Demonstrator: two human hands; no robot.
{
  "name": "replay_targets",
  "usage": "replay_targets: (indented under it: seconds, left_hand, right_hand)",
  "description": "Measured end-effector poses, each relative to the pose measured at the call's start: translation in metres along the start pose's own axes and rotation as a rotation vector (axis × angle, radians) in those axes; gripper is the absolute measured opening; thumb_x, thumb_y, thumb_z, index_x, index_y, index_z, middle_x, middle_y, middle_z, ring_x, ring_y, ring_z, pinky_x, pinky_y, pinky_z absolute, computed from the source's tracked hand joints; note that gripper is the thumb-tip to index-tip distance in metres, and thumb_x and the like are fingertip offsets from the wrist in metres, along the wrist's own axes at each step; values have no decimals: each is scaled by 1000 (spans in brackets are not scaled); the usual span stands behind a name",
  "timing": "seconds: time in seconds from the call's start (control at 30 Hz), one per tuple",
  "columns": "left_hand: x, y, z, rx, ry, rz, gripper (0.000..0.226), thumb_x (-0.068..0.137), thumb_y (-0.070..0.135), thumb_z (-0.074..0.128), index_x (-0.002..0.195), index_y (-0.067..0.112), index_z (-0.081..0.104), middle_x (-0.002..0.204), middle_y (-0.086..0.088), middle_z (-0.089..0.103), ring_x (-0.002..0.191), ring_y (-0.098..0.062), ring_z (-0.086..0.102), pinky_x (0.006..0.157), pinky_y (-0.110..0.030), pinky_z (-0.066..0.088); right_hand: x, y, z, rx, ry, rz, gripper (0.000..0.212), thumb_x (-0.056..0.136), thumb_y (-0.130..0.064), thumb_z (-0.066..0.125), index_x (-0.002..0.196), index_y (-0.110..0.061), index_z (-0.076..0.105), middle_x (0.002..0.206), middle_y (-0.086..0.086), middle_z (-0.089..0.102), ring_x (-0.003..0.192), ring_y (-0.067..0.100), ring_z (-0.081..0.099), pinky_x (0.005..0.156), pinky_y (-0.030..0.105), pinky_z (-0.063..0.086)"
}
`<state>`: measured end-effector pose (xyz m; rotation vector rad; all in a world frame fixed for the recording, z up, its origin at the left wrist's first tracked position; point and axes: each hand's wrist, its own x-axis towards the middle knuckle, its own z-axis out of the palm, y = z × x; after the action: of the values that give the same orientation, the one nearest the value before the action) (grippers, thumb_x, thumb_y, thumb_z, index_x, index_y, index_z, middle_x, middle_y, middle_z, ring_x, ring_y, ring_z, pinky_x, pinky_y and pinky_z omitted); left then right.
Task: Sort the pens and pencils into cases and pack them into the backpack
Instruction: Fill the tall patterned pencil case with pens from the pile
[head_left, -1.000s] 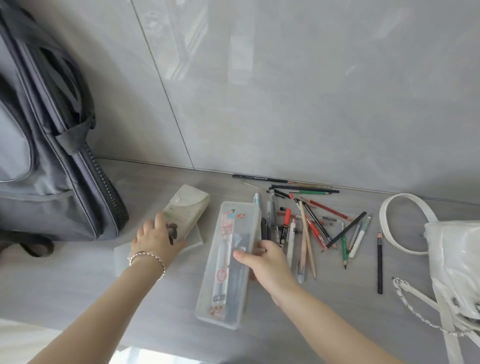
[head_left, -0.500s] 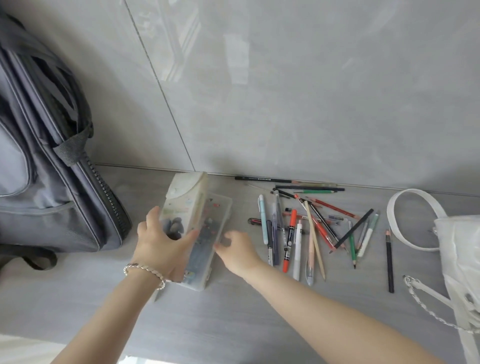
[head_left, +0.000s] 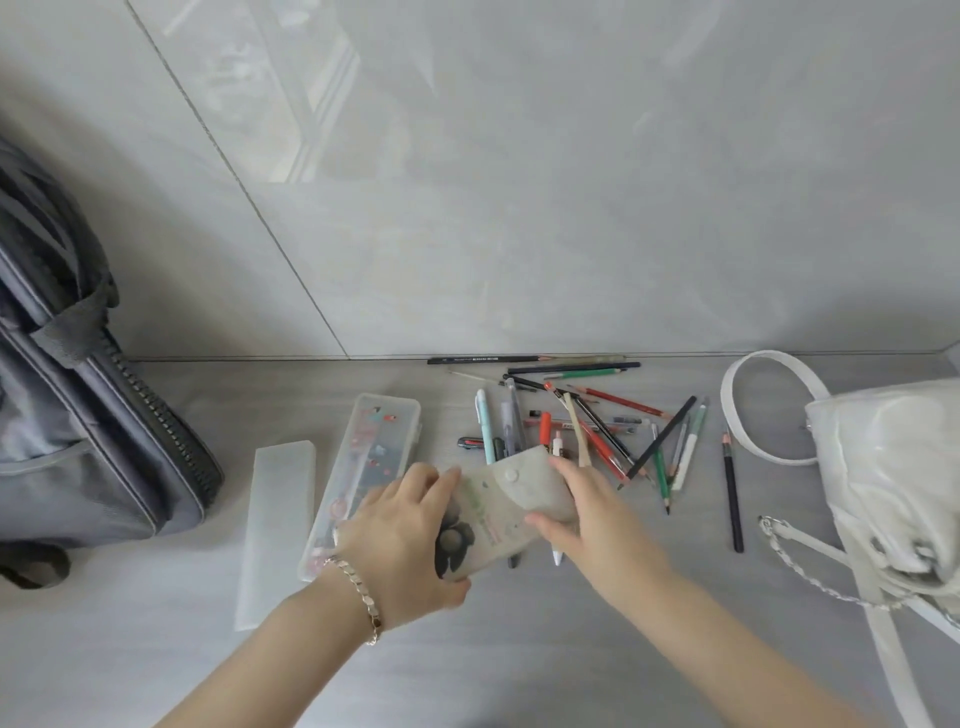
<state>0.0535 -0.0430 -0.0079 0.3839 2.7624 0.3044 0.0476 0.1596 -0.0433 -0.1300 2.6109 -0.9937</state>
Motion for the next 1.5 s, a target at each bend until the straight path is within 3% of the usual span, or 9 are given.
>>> replay_targets:
  seconds: [0.17,0.27,0.53,0.63,0.77,0.83,1.13,1.33,1.5]
  left_hand:
    - [-4,0,12,-42,44,130,100,47,62,48,137,21,34,117,9,46,100,-12,58,90,-23,46]
    - [-5,-12,18,16,125,119,100,39,57,54,129,15,40,106,3,51,83,-17,66,73,-28,54]
    - [-17,-27,29,-72,-169,-37,108,56,54,69,141,32,5,129,10,33,120,-14,40,104,-24,32]
    - [-3,-12,19,-313,-205,-106,101,57,68,60,141,30,19,126,11,44,108,-8,48,94,-20,37]
    - [11,0,9,-525,58,-201,17,95,39,40,90,28,51,77,9,56,81,-15,52,62,-14,37]
    - [15,-2,9,-544,146,-280,31,97,36,33,75,22,50,67,7,51,72,-18,50,59,-14,34]
    - [10,-20,22,-704,266,-619,45,98,36,26,65,11,44,64,-2,45,65,-21,43,59,-31,33]
    - [6,-28,32,-684,151,-708,43,97,38,24,61,19,40,70,-2,45,77,-27,45,92,-41,40]
    - [4,-19,29,-715,132,-670,42,99,31,25,62,17,37,64,2,42,79,-22,43,67,-30,29]
  right_hand:
    - [-11,19,-10,-129,347,11,28,99,-21,37,84,-11,58,52,-10,35,52,21,47,43,22,27]
    - [-9,33,-30,234,513,252,43,97,-18,40,56,-18,29,50,-4,33,49,14,33,46,22,27]
    - [17,45,-64,388,716,282,36,97,-25,42,85,7,51,80,15,55,78,26,47,66,30,29]
    - [30,20,-64,418,649,187,32,96,-23,44,75,1,47,72,11,50,71,24,44,60,29,25]
    - [46,-12,-51,523,537,51,38,92,-36,48,68,-8,46,63,14,51,64,26,50,64,32,41]
    - [49,-17,-42,558,462,81,46,89,-52,43,76,-10,53,72,16,61,71,32,61,69,44,52]
    - [64,2,28,-300,74,316,35,92,-22,50,119,-4,37,107,15,61,94,34,61,67,35,45]
    - [66,13,27,-72,134,427,47,86,-19,53,128,-6,35,95,12,65,84,31,64,68,33,49]
    - [49,-15,-13,638,316,193,5,90,-10,49,91,-14,52,83,8,65,72,16,62,66,29,50]
